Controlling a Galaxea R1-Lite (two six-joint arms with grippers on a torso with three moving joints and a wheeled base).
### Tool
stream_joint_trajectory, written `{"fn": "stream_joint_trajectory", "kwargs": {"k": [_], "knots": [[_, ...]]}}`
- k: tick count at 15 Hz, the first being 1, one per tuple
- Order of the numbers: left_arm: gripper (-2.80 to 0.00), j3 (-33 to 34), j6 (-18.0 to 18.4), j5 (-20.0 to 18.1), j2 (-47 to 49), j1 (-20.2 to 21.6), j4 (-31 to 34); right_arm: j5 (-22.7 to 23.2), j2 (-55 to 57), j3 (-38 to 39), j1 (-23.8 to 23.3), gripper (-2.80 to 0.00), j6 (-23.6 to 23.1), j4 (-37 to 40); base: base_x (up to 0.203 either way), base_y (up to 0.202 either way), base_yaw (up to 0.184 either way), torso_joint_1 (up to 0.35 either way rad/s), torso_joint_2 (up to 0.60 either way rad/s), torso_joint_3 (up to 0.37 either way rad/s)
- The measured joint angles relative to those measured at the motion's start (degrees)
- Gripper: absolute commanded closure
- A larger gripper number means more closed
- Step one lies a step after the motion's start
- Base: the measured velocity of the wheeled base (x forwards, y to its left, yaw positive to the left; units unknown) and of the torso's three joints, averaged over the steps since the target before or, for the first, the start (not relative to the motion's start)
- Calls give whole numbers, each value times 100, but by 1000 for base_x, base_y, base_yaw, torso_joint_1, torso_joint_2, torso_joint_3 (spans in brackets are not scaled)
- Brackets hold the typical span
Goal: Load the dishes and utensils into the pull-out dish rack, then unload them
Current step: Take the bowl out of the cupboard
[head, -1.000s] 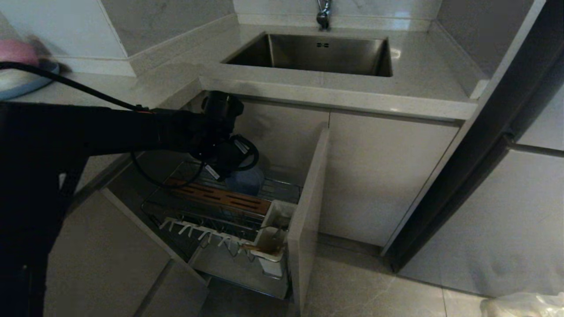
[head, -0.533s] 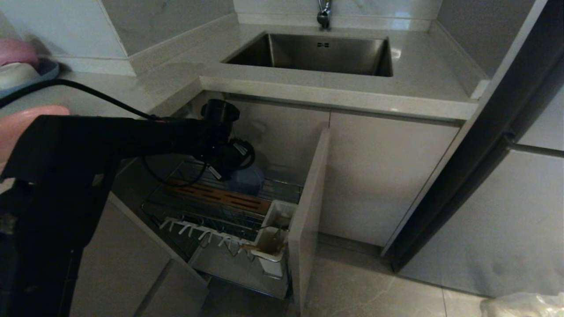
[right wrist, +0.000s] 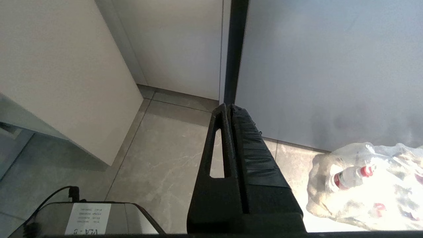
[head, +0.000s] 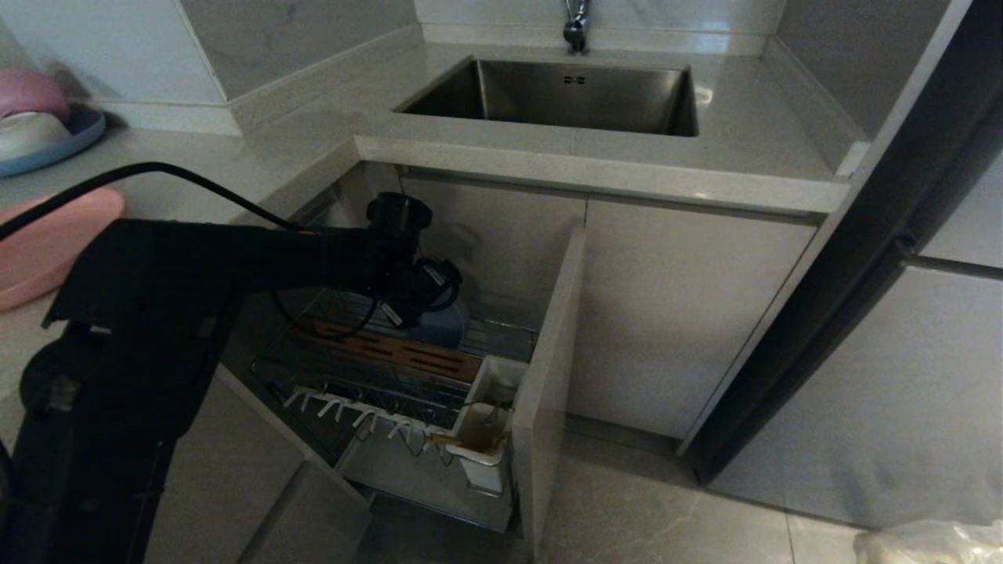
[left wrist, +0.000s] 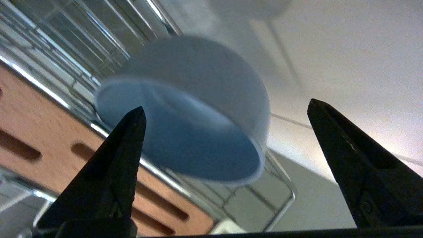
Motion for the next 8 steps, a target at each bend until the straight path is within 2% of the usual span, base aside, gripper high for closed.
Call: {"fn": "stream_joint_trajectory", "kwargs": {"k": [3, 4, 8], "knots": [[-280, 0, 4, -1, 39, -11, -41, 1, 0, 0, -2, 0, 1, 0, 0, 0, 0, 0, 0, 0], [0, 0, 9, 0, 47, -7, -41, 1, 0, 0, -2, 0, 1, 0, 0, 0, 0, 0, 0, 0], [0, 5, 10, -1, 56, -10, -21, 1, 0, 0, -2, 0, 1, 0, 0, 0, 0, 0, 0, 0]]}}
